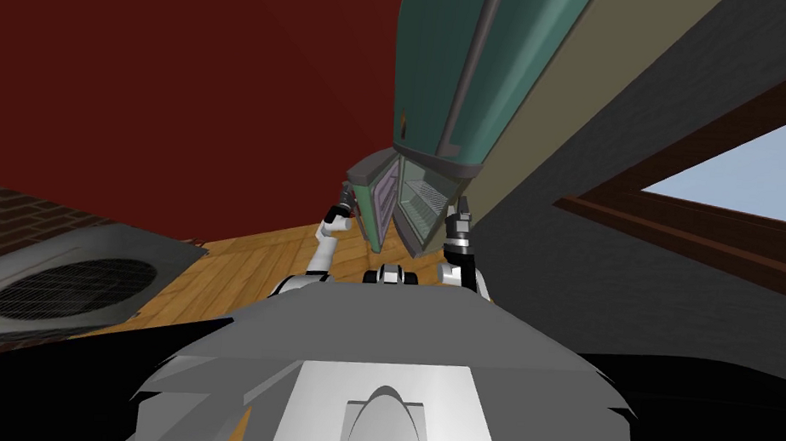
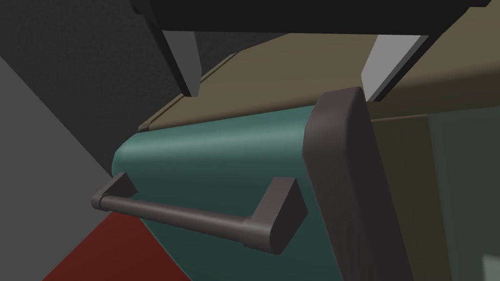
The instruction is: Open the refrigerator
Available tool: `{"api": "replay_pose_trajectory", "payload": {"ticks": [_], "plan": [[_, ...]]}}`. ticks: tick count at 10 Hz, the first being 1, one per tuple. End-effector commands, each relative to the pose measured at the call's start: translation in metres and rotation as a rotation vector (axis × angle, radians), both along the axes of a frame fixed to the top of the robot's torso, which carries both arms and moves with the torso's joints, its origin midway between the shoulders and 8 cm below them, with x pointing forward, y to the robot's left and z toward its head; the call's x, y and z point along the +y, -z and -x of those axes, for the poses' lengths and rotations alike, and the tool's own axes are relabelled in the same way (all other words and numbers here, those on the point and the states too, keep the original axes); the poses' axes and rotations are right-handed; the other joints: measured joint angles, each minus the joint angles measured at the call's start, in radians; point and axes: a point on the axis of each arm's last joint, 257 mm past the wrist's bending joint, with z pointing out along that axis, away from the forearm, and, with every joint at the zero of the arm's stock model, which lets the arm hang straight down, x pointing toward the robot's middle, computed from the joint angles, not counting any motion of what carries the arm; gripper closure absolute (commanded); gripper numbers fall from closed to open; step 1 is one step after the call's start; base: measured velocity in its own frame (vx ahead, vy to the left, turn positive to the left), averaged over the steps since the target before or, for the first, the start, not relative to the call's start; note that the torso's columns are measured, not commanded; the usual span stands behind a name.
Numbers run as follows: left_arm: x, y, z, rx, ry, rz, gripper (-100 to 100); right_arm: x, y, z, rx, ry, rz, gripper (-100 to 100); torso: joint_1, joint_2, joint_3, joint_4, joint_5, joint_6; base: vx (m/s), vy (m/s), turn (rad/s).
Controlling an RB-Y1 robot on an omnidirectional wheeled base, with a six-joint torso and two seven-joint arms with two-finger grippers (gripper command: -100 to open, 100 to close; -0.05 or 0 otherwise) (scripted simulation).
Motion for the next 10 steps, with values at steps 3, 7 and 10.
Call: {"api": "replay_pose_trajectory", "payload": {"ticks": [3, 7, 10], "plan": [[-0.035, -0.010, -0.033, -0.003, 0.042, -0.012, -100, 0.000, 0.000, 0.000, 0.000, 0.000, 0.000, 0, 0.000, 0.005, 0.004, 0.002, 0.000, -0.003, -0.056, 0.013, 0.036], [-0.061, -0.015, -0.051, -0.005, 0.072, -0.031, -100, 0.000, 0.000, 0.000, 0.000, 0.000, 0.000, 0, -0.004, 0.004, 0.002, 0.003, -0.002, 0.002, -0.042, 0.016, 0.060], [-0.069, -0.013, -0.065, 0.018, 0.081, -0.032, -100, 0.000, 0.000, 0.000, 0.000, 0.000, 0.000, 0, -0.003, 0.003, 0.002, 0.004, -0.002, 0.001, -0.029, 0.007, 0.006]]}}
